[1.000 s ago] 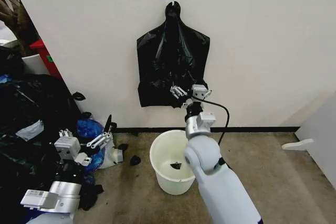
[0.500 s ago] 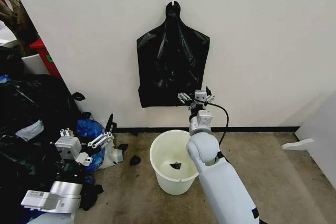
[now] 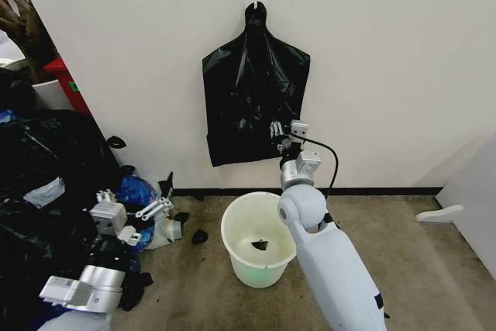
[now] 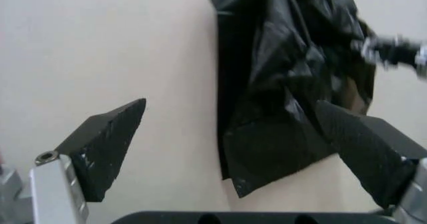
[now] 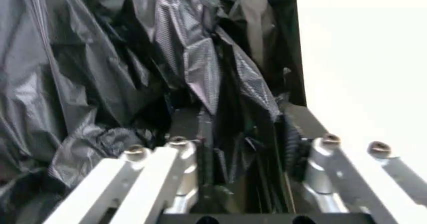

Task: Place the garbage bag over the trash bin.

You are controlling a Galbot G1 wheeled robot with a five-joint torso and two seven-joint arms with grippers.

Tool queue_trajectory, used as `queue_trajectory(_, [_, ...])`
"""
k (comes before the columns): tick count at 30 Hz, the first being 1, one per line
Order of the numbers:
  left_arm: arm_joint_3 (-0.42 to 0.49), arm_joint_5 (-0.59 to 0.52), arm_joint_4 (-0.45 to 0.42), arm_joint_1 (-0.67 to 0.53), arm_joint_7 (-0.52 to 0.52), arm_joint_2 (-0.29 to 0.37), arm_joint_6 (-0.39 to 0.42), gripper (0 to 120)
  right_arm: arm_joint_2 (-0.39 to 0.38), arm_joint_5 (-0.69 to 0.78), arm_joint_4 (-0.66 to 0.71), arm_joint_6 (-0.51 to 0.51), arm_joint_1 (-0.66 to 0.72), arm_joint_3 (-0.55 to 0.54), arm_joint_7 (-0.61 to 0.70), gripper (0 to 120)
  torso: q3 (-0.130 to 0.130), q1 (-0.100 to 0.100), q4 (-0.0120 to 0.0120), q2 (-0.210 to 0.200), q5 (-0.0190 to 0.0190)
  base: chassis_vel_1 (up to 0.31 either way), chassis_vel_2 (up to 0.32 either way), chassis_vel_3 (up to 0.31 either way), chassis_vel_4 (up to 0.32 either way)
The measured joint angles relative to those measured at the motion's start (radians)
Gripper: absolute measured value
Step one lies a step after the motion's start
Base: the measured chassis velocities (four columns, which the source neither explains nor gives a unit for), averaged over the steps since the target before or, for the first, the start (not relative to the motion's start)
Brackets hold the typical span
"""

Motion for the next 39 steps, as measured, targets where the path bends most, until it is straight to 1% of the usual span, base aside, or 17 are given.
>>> queue_trajectory(2, [0.013, -0.017, 0.031, -0.047, -0.004, 0.06, 0.011, 100, -0.01, 0.012, 0.022, -0.003, -0.007, -0.005, 0.002, 20, 0.0, 0.0, -0.0003, 0.0, 0.0, 0.0, 0.0, 0.0, 0.0])
queue_trajectory(3, [0.013, -0.017, 0.031, -0.047, -0.004, 0.06, 0.011, 100, -0.01, 0.012, 0.022, -0.003, -0.007, -0.005, 0.002, 20, 0.0, 0.0, -0.0003, 0.0, 0.0, 0.0, 0.0, 0.0, 0.0])
queue_trajectory(5, [0.027, -0.042, 0.062, -0.111, -0.011, 0.116, 0.027, 100, -0.023, 0.039, 0.047, -0.005, -0.01, -0.009, 0.005, 11, 0.0, 0.0, 0.0, 0.0, 0.0, 0.0, 0.0, 0.0, 0.0])
queue_trajectory(8, [0.04, -0.087, 0.07, -0.177, -0.019, 0.161, 0.053, 100, -0.037, 0.068, 0.065, -0.006, -0.005, -0.012, 0.003, 0, 0.0, 0.0, 0.0001, 0.0, 0.0003, 0.0, 0.0, 0.0, 0.0])
queue_trajectory(9, [0.043, -0.099, 0.071, -0.192, -0.022, 0.171, 0.06, 100, -0.041, 0.076, 0.068, -0.005, -0.002, -0.013, -0.001, 0, 0.0, 0.0, 0.0001, 0.0, 0.0002, 0.0, 0.0, 0.0, 0.0])
queue_trajectory(10, [0.052, -0.142, 0.071, -0.234, -0.025, 0.203, 0.085, 100, -0.048, 0.092, 0.072, -0.002, 0.005, -0.017, -0.011, 0, 0.0, 0.0, 0.0, 0.0, 0.0003, 0.0, 0.0, 0.0, 0.0])
queue_trajectory(11, [0.052, -0.142, 0.071, -0.234, -0.025, 0.203, 0.085, 100, -0.048, 0.092, 0.072, -0.002, 0.005, -0.017, -0.011, 0, 0.0, 0.0, 0.0, 0.0, 0.0003, 0.0, 0.0, 0.0, 0.0])
queue_trajectory(15, [0.072, -0.254, 0.047, -0.279, -0.018, 0.242, 0.139, 100, -0.048, 0.124, 0.073, 0.0, 0.021, -0.036, -0.021, 0, 0.0, 0.0, 0.0, 0.0, 0.0004, 0.0, 0.0, 0.0, 0.0])
queue_trajectory(17, [0.081, -0.305, 0.04, -0.292, -0.015, 0.244, 0.162, 100, -0.036, 0.137, 0.06, 0.001, 0.038, -0.053, -0.021, 0, 0.0, 0.0, 0.0004, 0.0, 0.0004, 0.0, 0.0, 0.0, 0.0])
queue_trajectory(18, [0.081, -0.305, 0.04, -0.292, -0.015, 0.244, 0.162, 100, -0.036, 0.137, 0.06, 0.001, 0.038, -0.053, -0.021, 0, 0.0, 0.0, 0.0004, 0.0, 0.0004, 0.0, 0.0, 0.0, 0.0])
queue_trajectory(22, [0.15, -0.325, 0.084, -0.367, -0.025, 0.235, 0.18, 100, -0.024, 0.156, 0.053, 0.0, 0.061, -0.077, -0.018, 0, 0.0, 0.0, 0.001, 0.0, -0.0002, 0.0, 0.0, 0.0, 0.0])
queue_trajectory(25, [0.258, -0.327, 0.151, -0.502, -0.036, 0.222, 0.19, 100, -0.028, 0.165, 0.065, -0.006, 0.059, -0.08, -0.011, 0, 0.0, 0.0, -0.0003, 0.0, 0.0, 0.0, 0.0, 0.0, 0.0])
queue_trajectory(26, [0.258, -0.327, 0.151, -0.502, -0.036, 0.222, 0.19, 100, -0.028, 0.165, 0.065, -0.006, 0.059, -0.08, -0.011, 0, 0.0, 0.0, -0.0003, 0.0, 0.0, 0.0, 0.0, 0.0, 0.0])
queue_trajectory(32, [0.424, -0.331, 0.237, -0.711, -0.055, 0.187, 0.196, 100, -0.03, 0.17, 0.095, -0.01, 0.024, -0.072, -0.01, 0, 0.0, 0.0, 0.0001, 0.0, 0.0004, 0.0, 0.0, 0.0, 0.0])
queue_trajectory(33, [0.424, -0.331, 0.237, -0.711, -0.055, 0.187, 0.196, 100, -0.03, 0.17, 0.095, -0.01, 0.024, -0.072, -0.01, 0, 0.0, 0.0, 0.0001, 0.0, 0.0004, 0.0, 0.0, 0.0, 0.0])
queue_trajectory(38, [0.574, -0.343, 0.29, -0.87, -0.111, 0.143, 0.223, 100, -0.029, 0.172, 0.097, -0.008, 0.01, -0.063, -0.011, 0, 0.0, 0.0, 0.0001, 0.0, 0.0004, 0.0, 0.0, 0.0, 0.0])
queue_trajectory(39, [0.574, -0.343, 0.29, -0.87, -0.111, 0.143, 0.223, 100, -0.029, 0.172, 0.097, -0.008, 0.01, -0.063, -0.011, 0, 0.0, 0.0, 0.0001, 0.0, 0.0004, 0.0, 0.0, 0.0, 0.0])
